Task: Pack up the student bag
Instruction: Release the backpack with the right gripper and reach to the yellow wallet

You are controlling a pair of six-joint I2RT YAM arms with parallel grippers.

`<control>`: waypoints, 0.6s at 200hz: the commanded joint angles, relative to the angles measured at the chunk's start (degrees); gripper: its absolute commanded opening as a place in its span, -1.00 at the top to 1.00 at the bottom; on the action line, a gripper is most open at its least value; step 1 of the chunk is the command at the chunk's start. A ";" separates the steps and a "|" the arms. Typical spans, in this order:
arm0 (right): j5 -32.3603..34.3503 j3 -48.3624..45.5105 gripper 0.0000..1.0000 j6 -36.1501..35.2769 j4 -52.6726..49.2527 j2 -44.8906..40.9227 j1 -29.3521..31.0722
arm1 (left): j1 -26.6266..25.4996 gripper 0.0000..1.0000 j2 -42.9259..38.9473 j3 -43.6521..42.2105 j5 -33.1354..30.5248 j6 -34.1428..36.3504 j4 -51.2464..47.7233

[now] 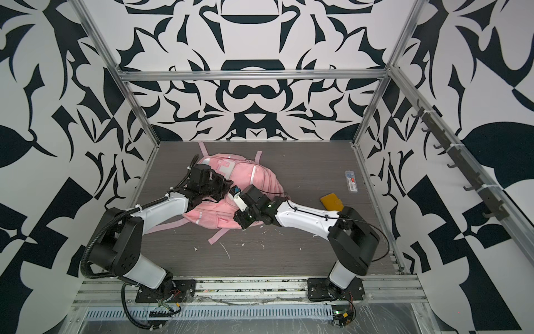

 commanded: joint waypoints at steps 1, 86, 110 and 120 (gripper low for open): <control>-0.36 -3.76 0.20 2.47 2.94 -8.25 -2.04 | -0.17 1.00 -2.85 0.05 0.39 5.76 -4.81; 2.05 -7.97 -0.34 1.50 -18.14 -21.33 -31.11 | 1.73 0.86 -3.26 -1.25 3.87 21.86 -9.33; 4.24 -4.86 -0.58 -0.86 -24.34 -17.64 -39.74 | 1.68 0.62 -4.84 -2.58 4.51 23.71 -9.42; 6.63 -3.53 -0.63 -1.26 -25.98 -16.05 -42.17 | 1.58 0.48 -5.65 -3.01 4.59 24.51 -9.42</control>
